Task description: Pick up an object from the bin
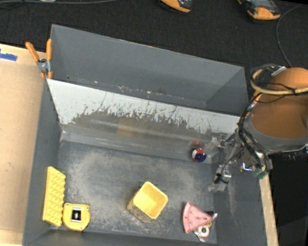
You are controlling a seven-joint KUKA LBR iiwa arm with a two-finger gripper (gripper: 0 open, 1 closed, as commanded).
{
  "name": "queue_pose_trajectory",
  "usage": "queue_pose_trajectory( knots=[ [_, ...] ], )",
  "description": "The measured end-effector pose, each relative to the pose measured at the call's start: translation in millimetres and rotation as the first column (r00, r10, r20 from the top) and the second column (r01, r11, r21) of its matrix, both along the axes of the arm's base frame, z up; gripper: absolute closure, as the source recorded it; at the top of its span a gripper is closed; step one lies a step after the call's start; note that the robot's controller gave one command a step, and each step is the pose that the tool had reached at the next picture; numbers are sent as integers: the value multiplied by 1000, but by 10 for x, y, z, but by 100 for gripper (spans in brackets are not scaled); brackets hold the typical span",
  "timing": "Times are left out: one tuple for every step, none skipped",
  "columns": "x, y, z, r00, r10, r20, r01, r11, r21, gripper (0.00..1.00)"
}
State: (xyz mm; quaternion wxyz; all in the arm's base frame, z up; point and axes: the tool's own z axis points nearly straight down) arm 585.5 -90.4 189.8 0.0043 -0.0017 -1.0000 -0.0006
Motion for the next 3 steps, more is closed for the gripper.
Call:
queue_pose_trajectory(
  knots=[
    [14,5,48,1000,3,8,-3,1000,-1,0],
    [-621,86,-674,997,79,7,-79,997,0,0],
    [-849,-10,-868,983,183,11,-183,983,-2,0]
  ],
)
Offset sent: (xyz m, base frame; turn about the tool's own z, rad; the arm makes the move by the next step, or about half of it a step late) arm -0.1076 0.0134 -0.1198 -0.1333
